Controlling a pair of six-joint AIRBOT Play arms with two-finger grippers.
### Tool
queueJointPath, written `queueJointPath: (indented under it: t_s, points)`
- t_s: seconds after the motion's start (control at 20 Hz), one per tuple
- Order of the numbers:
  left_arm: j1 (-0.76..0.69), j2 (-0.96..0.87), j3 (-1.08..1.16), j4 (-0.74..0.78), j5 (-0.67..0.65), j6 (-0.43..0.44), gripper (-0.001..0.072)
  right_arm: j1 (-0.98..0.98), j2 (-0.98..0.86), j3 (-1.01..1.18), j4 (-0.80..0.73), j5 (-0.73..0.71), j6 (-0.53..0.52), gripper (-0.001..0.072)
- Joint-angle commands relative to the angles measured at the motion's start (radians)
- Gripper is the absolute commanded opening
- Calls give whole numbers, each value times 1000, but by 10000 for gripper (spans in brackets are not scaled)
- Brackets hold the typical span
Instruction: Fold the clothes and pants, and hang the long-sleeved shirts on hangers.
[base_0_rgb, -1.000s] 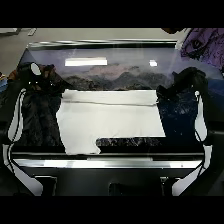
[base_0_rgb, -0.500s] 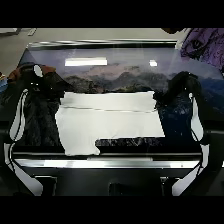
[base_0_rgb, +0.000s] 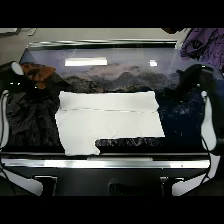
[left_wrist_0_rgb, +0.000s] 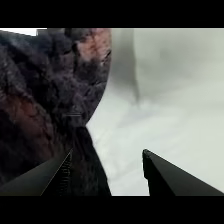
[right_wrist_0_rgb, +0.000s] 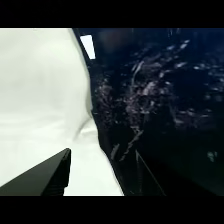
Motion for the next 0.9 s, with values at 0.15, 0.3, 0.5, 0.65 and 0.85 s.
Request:
queueJointPath:
  t_s: [0.15, 0.3, 0.5, 0.65, 0.85]
  points:
    - [202, 491, -821, -242, 192, 69, 511, -279, 259, -370, 249, 48, -147, 471]
    - [203, 685, -1196, -354, 288, 90, 511, -304, 351, -538, 248, 92, -161, 471]
    - [200, 782, -1409, -489, 326, 130, 511, -301, 376, -607, 271, 100, -162, 472]
    - [170, 781, -1439, -518, 358, 138, 510, -301, 376, -608, 276, 99, -162, 472]
    - [103, 761, -1440, -593, 427, 137, 498, -301, 376, -608, 272, 85, -162, 471]
